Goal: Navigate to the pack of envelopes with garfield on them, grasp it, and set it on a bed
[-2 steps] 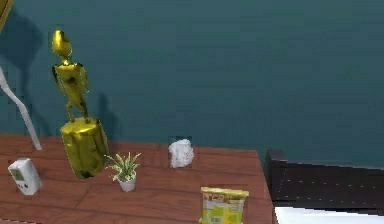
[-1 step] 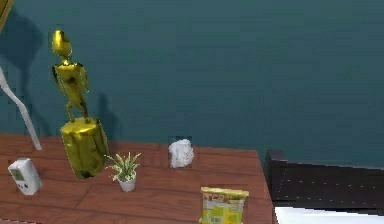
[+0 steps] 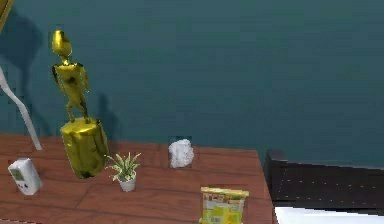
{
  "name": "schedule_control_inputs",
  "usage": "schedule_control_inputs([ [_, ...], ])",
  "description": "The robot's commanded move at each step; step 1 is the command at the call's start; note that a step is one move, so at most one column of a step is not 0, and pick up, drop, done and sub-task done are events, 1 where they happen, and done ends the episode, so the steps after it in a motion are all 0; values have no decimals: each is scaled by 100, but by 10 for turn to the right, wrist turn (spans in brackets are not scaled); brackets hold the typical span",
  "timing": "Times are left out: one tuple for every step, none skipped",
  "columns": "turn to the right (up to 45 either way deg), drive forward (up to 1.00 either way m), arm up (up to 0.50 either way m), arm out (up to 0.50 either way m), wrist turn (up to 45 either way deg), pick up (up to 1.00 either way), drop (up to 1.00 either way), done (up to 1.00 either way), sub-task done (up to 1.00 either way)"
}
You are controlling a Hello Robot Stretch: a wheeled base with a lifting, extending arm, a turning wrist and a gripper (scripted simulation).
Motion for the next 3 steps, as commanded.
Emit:
schedule_control_inputs([
  [0,0,-30,0,0,0,0,0,0],
  [0,0,-32,0,0,0,0,0,0],
  [0,0,0,0,0,0,100,0,0],
])
